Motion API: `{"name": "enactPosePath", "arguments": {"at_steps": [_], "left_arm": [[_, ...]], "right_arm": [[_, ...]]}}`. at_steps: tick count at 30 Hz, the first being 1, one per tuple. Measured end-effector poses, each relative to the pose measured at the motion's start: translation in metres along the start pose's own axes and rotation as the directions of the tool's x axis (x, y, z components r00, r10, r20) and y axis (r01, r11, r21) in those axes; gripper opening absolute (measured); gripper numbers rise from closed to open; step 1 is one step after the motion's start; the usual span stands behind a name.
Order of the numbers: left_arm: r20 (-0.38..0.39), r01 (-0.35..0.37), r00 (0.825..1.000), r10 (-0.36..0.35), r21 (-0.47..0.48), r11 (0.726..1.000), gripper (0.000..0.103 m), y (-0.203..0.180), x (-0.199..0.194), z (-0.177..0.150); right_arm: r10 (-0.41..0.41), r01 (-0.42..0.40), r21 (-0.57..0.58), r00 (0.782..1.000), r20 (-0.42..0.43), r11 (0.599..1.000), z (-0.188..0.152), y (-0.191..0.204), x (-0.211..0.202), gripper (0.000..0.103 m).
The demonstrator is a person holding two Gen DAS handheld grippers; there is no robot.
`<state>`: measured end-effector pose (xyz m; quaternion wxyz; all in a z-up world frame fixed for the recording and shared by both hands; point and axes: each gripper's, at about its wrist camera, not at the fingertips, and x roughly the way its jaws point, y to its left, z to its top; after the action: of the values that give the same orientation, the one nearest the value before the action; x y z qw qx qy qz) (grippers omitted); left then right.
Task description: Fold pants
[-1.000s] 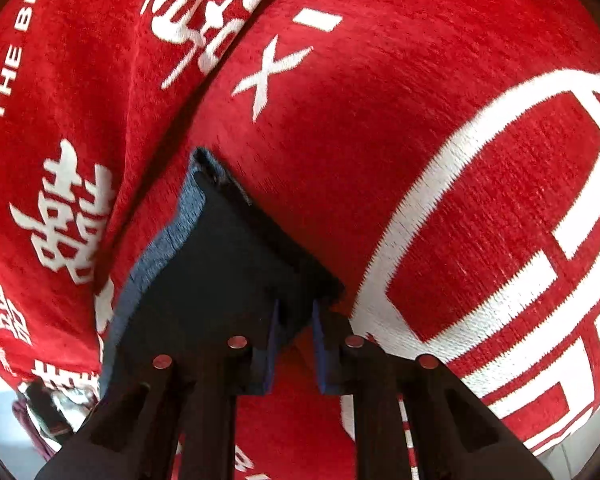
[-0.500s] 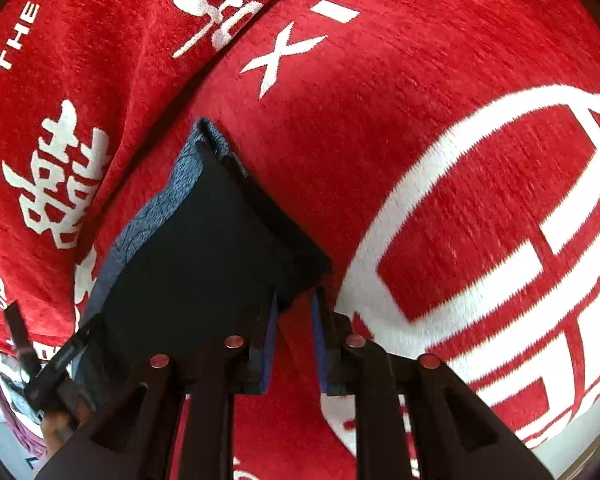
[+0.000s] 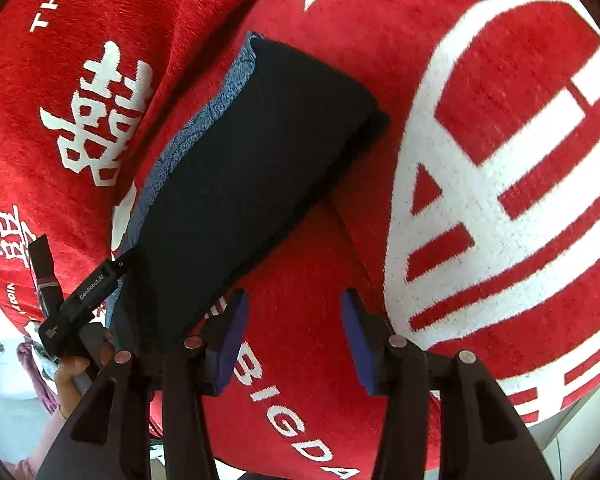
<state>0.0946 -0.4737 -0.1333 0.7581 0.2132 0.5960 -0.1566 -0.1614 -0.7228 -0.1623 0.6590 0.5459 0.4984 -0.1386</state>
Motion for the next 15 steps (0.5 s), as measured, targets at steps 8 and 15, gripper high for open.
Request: {"name": "enactPosePath", "arguments": {"at_steps": [8, 15], "left_arm": [[-0.007, -0.006, 1.000, 0.006, 0.010, 1.000, 0.103, -0.019, -0.004, 0.002], [0.006, 0.000, 1.000, -0.001, 0.060, 0.998, 0.103, -0.053, -0.011, 0.001]], "right_arm": [[0.036, -0.036, 0.029, 0.999, 0.004, 0.999, 0.004, -0.005, 0.002, 0.052], [0.044, -0.044, 0.041, 0.999, -0.003, 0.998, 0.004, -0.006, 0.008, 0.052]]}}
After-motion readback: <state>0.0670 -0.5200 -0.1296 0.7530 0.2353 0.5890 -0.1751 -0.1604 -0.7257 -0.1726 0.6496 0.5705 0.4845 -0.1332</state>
